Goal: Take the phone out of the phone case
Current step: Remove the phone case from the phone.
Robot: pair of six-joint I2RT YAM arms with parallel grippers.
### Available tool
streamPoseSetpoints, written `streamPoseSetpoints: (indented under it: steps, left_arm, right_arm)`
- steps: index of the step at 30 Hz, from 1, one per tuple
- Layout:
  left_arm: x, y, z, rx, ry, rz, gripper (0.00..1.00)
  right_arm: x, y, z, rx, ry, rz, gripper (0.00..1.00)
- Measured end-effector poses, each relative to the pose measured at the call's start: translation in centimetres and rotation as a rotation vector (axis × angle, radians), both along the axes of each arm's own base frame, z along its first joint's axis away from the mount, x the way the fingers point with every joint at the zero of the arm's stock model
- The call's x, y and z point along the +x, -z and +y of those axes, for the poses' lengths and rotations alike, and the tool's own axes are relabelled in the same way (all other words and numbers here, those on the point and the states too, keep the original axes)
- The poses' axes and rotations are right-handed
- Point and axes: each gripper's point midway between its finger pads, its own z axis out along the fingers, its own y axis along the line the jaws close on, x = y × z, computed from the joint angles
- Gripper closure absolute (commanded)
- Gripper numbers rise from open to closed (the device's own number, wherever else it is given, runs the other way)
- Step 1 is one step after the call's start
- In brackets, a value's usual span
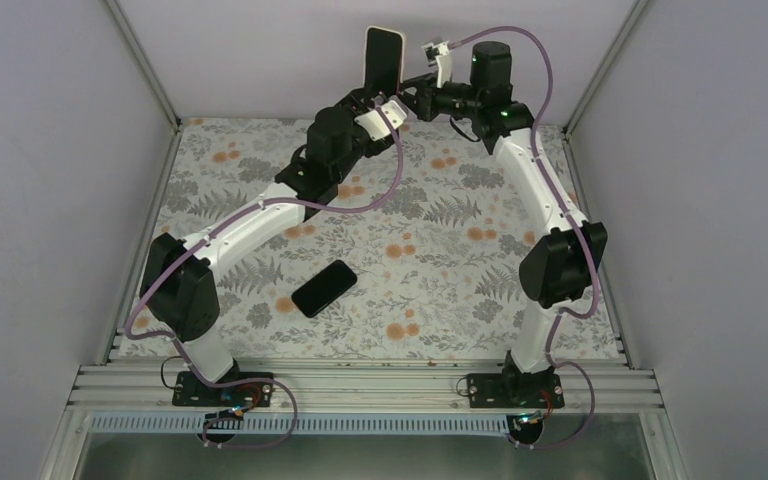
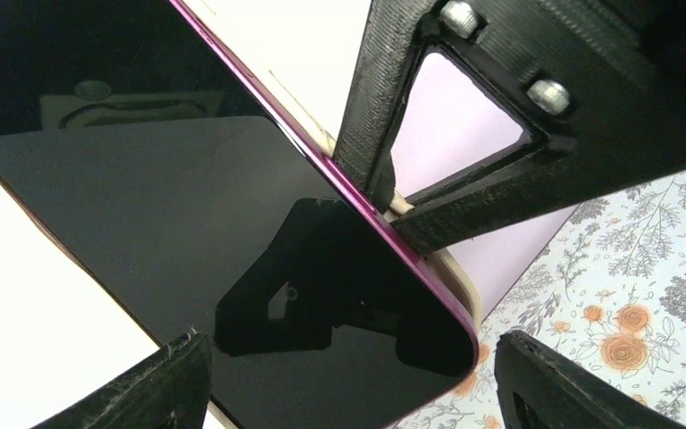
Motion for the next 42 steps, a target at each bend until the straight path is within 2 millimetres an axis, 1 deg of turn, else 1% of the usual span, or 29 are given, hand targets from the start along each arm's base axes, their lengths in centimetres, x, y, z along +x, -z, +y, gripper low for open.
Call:
streamPoseSetpoints:
  steps: [6,14,22,25,29,32,34,36,39,42]
  left_arm:
    - [0.1,0.2,0.7,-0.016,-0.036,-0.014,0.23]
    - [0.1,-0.4,1.5,-0.023,-0.109,-0.08,0.27]
    - [-0.6,-0.3,2.2,0.032,-0.19,-0.182,0.37]
    - [-0.8,-0.4,2.4,0.05,-0.212,-0.215,0.38]
    - [-1.0,-0.5,2.7,0.075,-0.232,-0.257,0.37]
    - [-1.1,-0.6,2.9,0.078,-0.241,-0.267,0.3]
    - [-1.1,-0.4,2.8,0.074,-0.222,-0.231,0.27]
    - [-0.9,-1.1,2.6,0.046,-0.185,-0.182,0.24]
    - [-0.7,-2.2,2.5,-0.003,-0.137,-0.13,0.23]
    - [-0.6,-2.8,2.7,-0.037,-0.108,-0.101,0.22]
  right_arm:
    - [-0.4,0.2,0.8,-0.003,-0.014,0.007,0.97]
    - [-0.4,-0.3,1.3,-0.001,-0.009,-0.03,0.97]
    - [-0.6,0.0,2.1,0.001,-0.024,-0.046,0.97]
    - [-0.7,0.0,2.5,0.003,-0.029,-0.06,0.97]
    - [-0.7,-0.2,2.9,0.0,-0.03,-0.079,0.97]
    - [-0.8,-0.2,3.1,-0.003,-0.029,-0.086,0.97]
    - [-0.8,0.0,3.0,-0.01,-0.027,-0.08,0.97]
    - [-0.7,0.5,3.0,-0.019,-0.021,-0.068,0.97]
    - [-0.4,0.7,2.9,-0.025,-0.009,-0.06,0.97]
    - [-0.4,1.0,2.8,-0.032,-0.005,-0.05,0.97]
